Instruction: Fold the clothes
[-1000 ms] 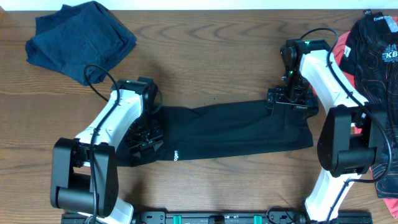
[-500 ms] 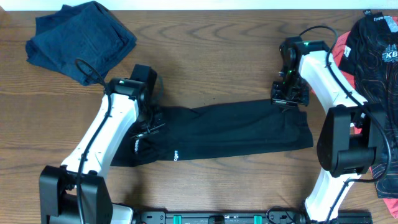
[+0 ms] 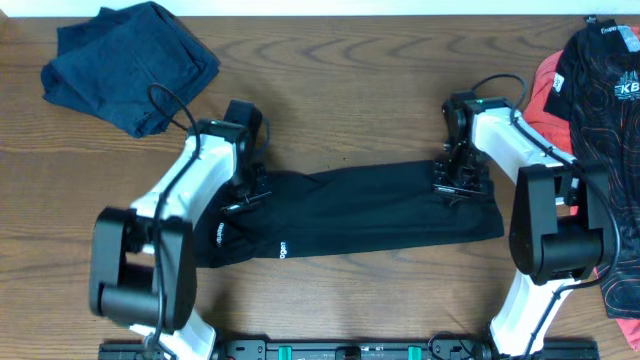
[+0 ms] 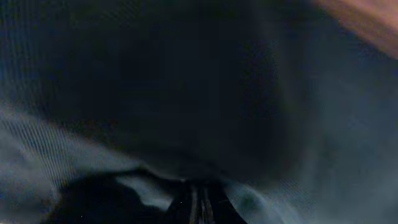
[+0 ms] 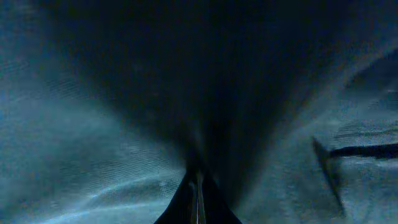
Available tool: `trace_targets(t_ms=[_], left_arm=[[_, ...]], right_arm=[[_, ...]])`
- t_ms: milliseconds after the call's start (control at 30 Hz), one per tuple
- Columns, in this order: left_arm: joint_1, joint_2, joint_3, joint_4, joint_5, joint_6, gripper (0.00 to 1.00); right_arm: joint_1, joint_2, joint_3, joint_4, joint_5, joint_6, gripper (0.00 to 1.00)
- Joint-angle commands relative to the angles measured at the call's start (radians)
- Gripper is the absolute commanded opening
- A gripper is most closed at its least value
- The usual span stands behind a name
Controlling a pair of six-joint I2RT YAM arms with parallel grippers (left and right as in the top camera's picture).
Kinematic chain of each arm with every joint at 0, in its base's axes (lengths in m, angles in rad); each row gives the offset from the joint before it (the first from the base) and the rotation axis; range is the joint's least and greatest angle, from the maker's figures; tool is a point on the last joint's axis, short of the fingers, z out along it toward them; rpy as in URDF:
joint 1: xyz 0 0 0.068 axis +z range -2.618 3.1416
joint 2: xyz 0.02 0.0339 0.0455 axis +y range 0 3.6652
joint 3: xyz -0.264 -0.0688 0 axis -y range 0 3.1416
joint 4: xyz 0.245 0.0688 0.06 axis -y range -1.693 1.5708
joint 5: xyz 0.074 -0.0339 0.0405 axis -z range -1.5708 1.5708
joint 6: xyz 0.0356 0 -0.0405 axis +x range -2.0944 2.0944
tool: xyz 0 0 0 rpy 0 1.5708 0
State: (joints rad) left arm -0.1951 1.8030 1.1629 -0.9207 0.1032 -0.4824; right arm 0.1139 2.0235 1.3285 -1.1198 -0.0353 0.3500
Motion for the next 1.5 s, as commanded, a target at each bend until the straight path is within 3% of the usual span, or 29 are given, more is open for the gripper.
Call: trace_targets(t_ms=[0, 267, 467, 733, 767, 833, 900, 1033, 1133, 1267, 1300, 1467], left_arm=[[0.042, 0.060, 0.000, -0.003, -0.023, 0.031, 0.06], [0.116, 0.138, 0.000, 0.030, -0.045, 0.045, 0.06], [0.146, 0.130, 0.000, 0.039, -0.072, 0.071, 0.06], [0.160, 0.010, 0.034, -0.014, -0.070, 0.071, 0.07], [0.159, -0.018, 0.038, -0.019, -0.070, 0.071, 0.08], [0.159, -0.080, 0.041, -0.026, -0.066, 0.071, 0.26], [0.159, -0.142, 0.041, -0.033, -0.052, 0.071, 0.34], [0.159, -0.230, 0.041, -0.060, 0.019, 0.071, 0.43], [0.156, -0.259, 0.041, -0.101, 0.065, 0.072, 0.44], [0.140, -0.258, 0.032, -0.161, 0.072, 0.087, 0.95], [0.136, -0.256, 0.031, -0.178, 0.072, 0.087, 0.99], [0.132, -0.255, 0.031, -0.205, 0.073, 0.086, 0.98]], right_arm=[[-0.032, -0.025, -0.019, 0.006, 0.036, 0.016, 0.04], [-0.080, -0.025, -0.137, 0.111, 0.035, 0.021, 0.06], [-0.133, -0.026, -0.137, 0.086, 0.056, 0.045, 0.01], [-0.177, -0.108, -0.114, 0.053, 0.073, 0.045, 0.02], [-0.179, -0.131, -0.112, 0.053, 0.073, 0.044, 0.06], [-0.179, -0.186, -0.110, 0.054, 0.073, 0.038, 0.25], [-0.179, -0.243, -0.109, 0.051, 0.073, 0.037, 0.56], [-0.196, -0.337, -0.109, 0.042, 0.073, 0.039, 0.97], [-0.232, -0.374, -0.109, 0.023, 0.074, 0.038, 0.99], [-0.293, -0.370, -0.124, 0.038, 0.073, 0.038, 0.99], [-0.312, -0.366, -0.132, 0.053, 0.072, 0.037, 0.99], [-0.402, -0.341, -0.191, 0.154, -0.088, -0.105, 0.99]])
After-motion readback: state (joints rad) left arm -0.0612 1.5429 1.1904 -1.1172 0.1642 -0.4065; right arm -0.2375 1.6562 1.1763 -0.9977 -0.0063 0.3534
